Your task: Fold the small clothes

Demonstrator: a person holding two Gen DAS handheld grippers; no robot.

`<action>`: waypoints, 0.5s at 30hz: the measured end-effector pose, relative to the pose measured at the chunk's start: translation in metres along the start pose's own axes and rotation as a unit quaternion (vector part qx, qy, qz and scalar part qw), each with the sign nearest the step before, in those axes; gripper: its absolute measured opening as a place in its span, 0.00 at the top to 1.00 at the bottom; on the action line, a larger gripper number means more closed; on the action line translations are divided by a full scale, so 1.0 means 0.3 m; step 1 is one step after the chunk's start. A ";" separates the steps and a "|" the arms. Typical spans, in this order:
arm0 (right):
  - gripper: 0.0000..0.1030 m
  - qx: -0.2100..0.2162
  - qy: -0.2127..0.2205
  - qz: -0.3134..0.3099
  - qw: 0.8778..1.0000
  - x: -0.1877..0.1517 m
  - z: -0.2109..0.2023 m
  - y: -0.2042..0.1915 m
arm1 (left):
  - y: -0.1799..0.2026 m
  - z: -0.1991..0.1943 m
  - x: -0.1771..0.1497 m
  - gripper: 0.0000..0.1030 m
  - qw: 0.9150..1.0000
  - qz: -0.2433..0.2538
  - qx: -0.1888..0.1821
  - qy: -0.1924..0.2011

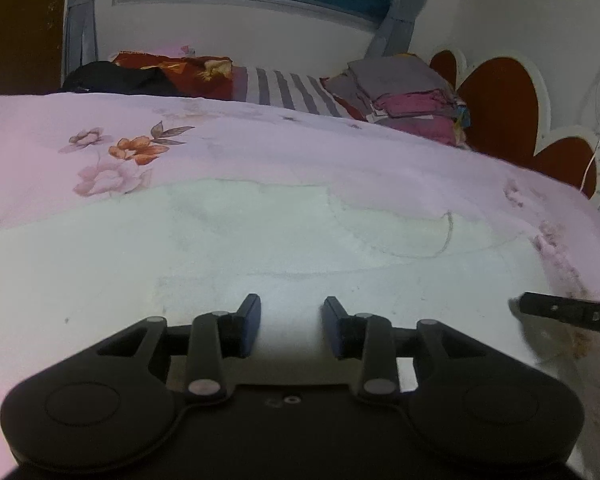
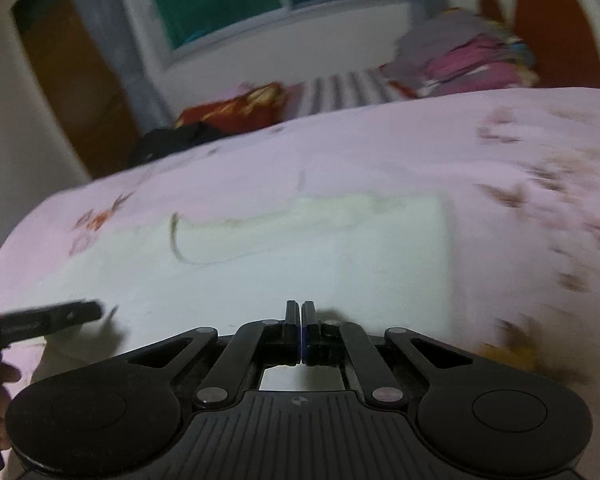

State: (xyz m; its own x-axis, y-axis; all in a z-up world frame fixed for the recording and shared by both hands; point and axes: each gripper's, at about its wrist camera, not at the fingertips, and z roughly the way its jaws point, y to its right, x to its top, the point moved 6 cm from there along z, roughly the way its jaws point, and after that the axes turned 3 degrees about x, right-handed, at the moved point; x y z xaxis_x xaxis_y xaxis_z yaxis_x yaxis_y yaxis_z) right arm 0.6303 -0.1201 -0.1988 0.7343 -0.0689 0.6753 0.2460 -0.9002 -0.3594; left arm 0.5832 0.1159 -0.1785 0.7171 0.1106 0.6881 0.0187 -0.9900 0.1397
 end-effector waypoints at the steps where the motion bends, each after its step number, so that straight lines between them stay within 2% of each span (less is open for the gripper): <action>1: 1.00 -0.003 -0.007 -0.013 1.000 0.005 0.029 -0.006 | -0.014 0.018 0.009 0.67 1.000 0.003 0.005 -0.001; 2: 1.00 -0.010 -0.008 -0.023 1.000 0.016 0.048 0.007 | -0.028 0.026 0.011 0.67 1.000 0.005 0.009 -0.002; 4: 1.00 -0.050 0.001 -0.017 0.999 0.056 0.062 0.090 | -0.065 0.030 0.005 0.68 1.000 0.005 0.016 -0.002; 7: 1.00 -0.106 0.012 0.048 0.993 0.140 0.082 0.280 | -0.064 0.029 -0.005 0.69 1.000 0.018 0.016 0.004; 8: 1.00 -0.111 0.012 0.064 0.992 0.167 0.096 0.327 | -0.059 0.028 -0.006 0.69 0.999 0.026 0.019 0.005; 10: 1.00 -0.106 0.005 0.075 0.992 0.205 0.129 0.370 | -0.065 0.028 -0.001 0.68 1.000 0.011 0.015 0.005; 15: 1.00 -0.120 -0.007 0.048 0.992 0.210 0.113 0.342 | -0.069 0.004 0.014 0.69 1.000 0.003 0.015 0.000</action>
State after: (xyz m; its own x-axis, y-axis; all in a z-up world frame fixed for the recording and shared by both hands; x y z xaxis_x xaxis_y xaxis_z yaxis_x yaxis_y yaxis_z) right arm 0.7233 -0.2023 -0.2148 0.7567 -0.1555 0.6350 0.0179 -0.9660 -0.2579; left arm 0.5866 0.1367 -0.1794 0.7179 0.1051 0.6881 0.0350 -0.9927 0.1151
